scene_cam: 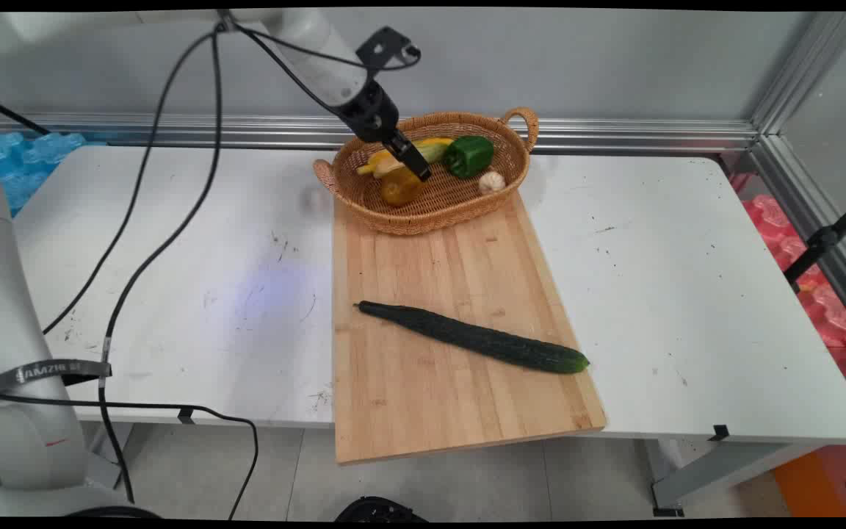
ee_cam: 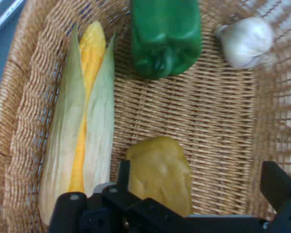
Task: Pick up the cucumber from the cutting board
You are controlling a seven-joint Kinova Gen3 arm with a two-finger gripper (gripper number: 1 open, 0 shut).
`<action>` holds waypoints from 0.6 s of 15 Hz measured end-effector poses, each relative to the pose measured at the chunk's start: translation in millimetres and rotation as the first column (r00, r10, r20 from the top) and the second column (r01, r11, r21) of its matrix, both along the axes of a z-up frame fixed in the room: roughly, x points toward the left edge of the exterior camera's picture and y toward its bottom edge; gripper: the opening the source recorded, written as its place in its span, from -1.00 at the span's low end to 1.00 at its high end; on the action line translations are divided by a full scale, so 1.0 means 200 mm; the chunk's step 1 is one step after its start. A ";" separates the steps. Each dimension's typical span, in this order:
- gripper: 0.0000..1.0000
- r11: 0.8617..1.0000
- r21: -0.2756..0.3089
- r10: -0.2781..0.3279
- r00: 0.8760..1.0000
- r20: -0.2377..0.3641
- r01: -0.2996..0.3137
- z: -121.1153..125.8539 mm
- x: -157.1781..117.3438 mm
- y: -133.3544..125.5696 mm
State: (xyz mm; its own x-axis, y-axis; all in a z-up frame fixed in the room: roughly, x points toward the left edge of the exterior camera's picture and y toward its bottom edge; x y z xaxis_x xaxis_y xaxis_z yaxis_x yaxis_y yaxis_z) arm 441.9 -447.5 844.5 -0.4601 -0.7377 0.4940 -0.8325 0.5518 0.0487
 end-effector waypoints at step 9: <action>1.00 0.987 -0.008 -0.160 0.987 -0.008 0.160 0.35 0.16 0.35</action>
